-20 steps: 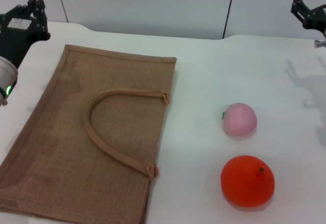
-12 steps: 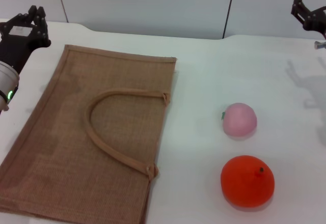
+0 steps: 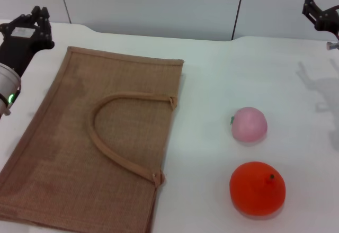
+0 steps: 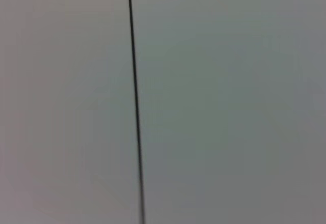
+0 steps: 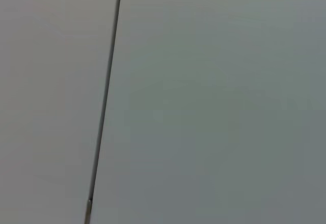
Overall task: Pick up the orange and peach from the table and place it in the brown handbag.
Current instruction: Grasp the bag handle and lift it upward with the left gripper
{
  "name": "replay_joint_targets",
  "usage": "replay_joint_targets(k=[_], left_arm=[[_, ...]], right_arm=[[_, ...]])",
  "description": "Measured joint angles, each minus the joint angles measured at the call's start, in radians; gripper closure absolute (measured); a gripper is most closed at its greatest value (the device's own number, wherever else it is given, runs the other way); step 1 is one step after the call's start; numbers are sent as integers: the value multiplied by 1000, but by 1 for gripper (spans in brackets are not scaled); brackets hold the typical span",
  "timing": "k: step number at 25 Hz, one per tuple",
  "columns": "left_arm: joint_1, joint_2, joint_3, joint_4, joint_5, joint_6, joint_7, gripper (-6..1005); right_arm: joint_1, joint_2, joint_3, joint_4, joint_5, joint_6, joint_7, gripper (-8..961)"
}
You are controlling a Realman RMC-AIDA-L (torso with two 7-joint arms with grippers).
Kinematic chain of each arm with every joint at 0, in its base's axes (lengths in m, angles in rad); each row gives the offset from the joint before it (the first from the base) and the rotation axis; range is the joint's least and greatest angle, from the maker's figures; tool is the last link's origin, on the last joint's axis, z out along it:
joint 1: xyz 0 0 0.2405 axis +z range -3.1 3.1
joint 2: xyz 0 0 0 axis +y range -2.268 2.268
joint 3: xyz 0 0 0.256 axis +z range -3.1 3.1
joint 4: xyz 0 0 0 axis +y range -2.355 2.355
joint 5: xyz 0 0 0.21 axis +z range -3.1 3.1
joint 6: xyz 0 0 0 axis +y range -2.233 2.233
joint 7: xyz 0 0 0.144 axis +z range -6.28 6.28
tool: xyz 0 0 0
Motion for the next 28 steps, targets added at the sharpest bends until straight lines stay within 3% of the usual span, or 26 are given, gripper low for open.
replay_joint_targets(k=[6,7,10,14,19,23,28], left_arm=[[8,10,15,63,220,-1,-276,835],[23,10,15,130,327,-6,-374,833],[39,6,15,204,434,-5,-459,828],[66,7,15,351,682,-3,-683,820],[66,4,13,547,1090,-16,-970,810],[41,8,4,621,1310,-47,-1075,807],[25,6,0,684,1451,-65,-1130,806]], right_arm=[[-6,-3,0,3,-4,2,-6,79],[-7,-3,0,3,-5,2,-7,79],[-7,-3,0,4,-6,2,-7,80],[-7,-3,0,8,-6,2,-7,80],[-7,-3,0,13,-6,3,-3,81],[-7,-3,0,13,-6,2,-3,82],[-7,-3,0,12,-6,8,-3,83]])
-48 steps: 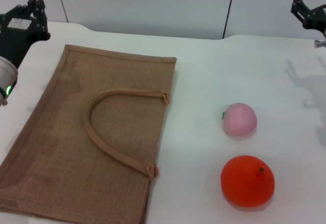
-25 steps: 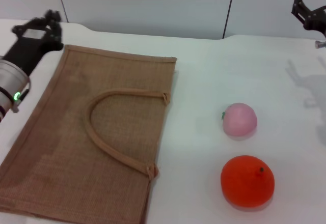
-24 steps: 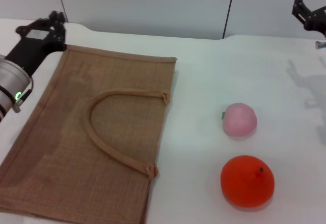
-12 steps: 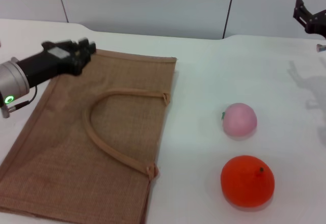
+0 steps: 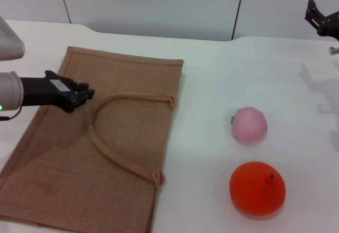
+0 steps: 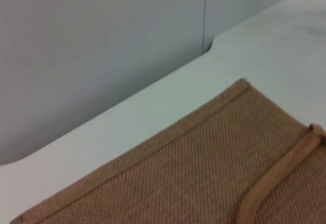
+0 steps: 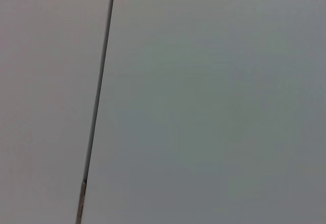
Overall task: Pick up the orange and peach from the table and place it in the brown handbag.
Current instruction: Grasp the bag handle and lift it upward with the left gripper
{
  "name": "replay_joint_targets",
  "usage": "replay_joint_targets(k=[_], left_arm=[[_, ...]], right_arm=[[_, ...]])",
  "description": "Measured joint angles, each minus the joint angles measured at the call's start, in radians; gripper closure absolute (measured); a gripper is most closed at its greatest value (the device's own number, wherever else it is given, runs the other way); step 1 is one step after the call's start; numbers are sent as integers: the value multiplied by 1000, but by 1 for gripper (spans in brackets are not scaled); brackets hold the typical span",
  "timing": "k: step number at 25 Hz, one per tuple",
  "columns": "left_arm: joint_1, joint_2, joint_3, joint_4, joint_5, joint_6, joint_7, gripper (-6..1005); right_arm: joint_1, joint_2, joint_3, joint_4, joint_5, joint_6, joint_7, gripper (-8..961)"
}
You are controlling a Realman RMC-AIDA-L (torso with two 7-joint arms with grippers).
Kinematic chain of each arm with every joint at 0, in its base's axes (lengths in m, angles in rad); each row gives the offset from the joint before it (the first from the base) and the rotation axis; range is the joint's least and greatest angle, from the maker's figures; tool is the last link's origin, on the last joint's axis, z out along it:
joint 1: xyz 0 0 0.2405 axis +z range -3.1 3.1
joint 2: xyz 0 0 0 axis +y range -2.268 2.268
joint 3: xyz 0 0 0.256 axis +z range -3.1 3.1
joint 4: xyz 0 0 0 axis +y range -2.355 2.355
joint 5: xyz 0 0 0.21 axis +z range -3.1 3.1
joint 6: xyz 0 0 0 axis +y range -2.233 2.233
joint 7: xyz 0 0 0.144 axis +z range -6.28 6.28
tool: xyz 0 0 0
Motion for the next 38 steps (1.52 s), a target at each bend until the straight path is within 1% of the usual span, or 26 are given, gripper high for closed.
replay_joint_targets(k=[4,6,9,11,18,21,23,33,38], left_arm=[[-14,8,-1,24,50,-32,-15,804],[-26,10,-1,48,96,-60,-34,804],[-46,7,-1,102,192,-98,-59,803],[-48,4,-1,116,212,-108,-60,802],[-60,11,-2,123,219,-173,-57,800],[-63,9,-2,120,230,-174,-57,799],[-68,3,0,117,245,-176,-59,799],[-74,-1,2,101,266,-142,-86,795],[-85,-2,5,99,298,-114,-113,729]], right_arm=[[0,0,0,-4,0,18,0,84],[1,0,0,-4,0,21,0,84],[3,0,0,-4,0,22,0,85],[4,0,0,-5,0,22,-1,85],[7,0,-4,-6,0,32,0,86],[8,0,-8,-8,0,33,0,87],[8,0,-10,-9,0,33,1,87],[8,0,-11,-10,0,33,1,89],[9,0,-11,-10,0,33,1,90]])
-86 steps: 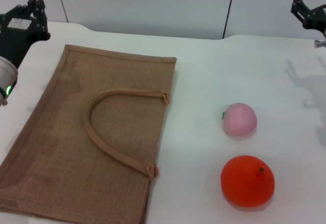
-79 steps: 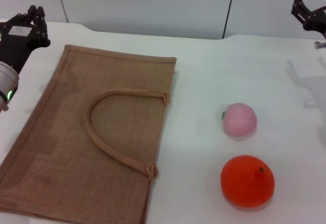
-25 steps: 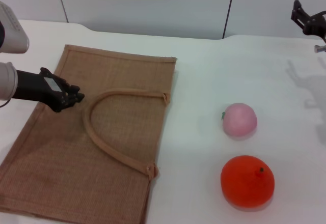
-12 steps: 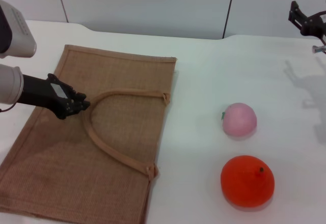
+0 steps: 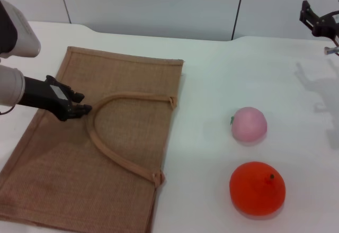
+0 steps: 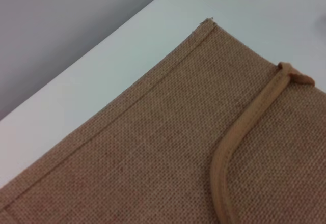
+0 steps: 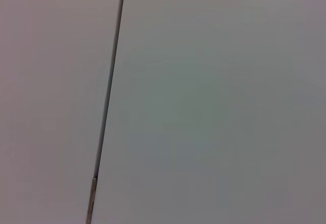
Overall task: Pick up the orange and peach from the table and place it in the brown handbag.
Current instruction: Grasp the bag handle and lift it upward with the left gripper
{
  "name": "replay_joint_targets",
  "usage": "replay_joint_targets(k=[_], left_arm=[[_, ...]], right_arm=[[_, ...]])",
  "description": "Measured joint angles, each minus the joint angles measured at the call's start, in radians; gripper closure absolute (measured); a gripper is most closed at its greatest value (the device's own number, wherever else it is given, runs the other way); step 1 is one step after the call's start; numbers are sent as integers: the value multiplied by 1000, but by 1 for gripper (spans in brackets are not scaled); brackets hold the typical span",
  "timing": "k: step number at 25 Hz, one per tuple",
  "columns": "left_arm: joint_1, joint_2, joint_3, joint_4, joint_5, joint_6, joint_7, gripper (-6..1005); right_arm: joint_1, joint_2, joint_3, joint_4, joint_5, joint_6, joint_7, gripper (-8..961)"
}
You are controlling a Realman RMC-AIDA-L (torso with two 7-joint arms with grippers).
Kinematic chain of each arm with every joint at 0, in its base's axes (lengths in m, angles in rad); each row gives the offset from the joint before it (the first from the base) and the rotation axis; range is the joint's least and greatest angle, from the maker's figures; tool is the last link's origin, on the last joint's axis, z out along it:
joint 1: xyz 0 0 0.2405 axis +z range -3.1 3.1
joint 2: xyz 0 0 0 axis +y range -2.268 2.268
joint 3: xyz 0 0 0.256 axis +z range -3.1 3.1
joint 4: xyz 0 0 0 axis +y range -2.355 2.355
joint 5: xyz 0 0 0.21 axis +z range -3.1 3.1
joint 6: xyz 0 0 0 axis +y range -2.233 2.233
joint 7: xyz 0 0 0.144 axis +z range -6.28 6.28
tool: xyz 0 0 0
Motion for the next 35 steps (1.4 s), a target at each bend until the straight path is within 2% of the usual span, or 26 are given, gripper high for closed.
replay_joint_targets(k=[8,23,35], left_arm=[[-20,-2,2,-10,-6,2,-3,640],[-60,-2,4,-117,0,53,1,643],[-56,-1,-1,-86,12,39,-21,646]], right_arm=[[2,0,0,0,0,0,0,92],[3,0,0,0,0,2,1,95],[2,0,0,-2,0,1,2,97]])
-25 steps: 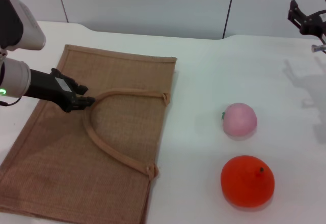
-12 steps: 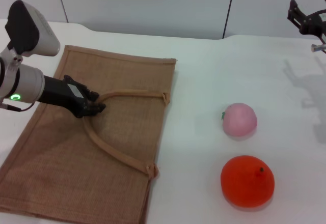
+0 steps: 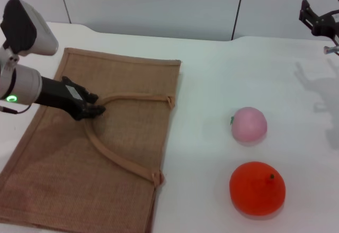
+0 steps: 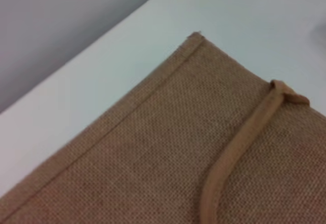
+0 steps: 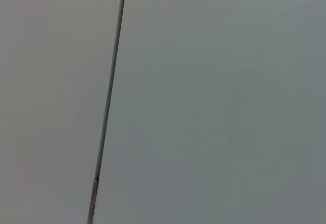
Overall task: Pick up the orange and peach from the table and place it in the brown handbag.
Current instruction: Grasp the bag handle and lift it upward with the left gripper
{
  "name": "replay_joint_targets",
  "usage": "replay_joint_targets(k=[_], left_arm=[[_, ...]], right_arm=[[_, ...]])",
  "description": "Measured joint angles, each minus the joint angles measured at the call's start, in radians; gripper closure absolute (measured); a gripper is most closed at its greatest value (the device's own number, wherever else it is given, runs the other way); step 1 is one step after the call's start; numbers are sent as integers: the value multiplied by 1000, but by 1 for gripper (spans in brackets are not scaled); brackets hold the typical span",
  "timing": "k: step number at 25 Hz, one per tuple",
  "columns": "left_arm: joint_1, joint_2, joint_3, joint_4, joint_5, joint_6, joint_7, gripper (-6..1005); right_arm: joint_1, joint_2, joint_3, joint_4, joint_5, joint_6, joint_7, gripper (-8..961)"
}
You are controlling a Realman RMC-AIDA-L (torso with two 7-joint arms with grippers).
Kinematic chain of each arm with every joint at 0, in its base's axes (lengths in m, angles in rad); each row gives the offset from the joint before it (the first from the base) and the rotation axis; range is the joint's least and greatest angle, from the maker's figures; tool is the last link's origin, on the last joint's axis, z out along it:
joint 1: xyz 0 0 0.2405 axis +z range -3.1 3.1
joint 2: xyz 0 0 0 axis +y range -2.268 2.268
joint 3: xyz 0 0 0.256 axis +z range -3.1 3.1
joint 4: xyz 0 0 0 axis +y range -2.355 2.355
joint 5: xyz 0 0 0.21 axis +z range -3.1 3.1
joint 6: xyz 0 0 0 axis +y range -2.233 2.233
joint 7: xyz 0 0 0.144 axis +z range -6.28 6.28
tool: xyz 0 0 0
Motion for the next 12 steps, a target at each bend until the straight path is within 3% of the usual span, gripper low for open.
replay_joint_targets(k=[12], left_arm=[[0,-1,5,4,3,-6,-15,648]], right_arm=[[2,0,0,0,0,0,0,99]])
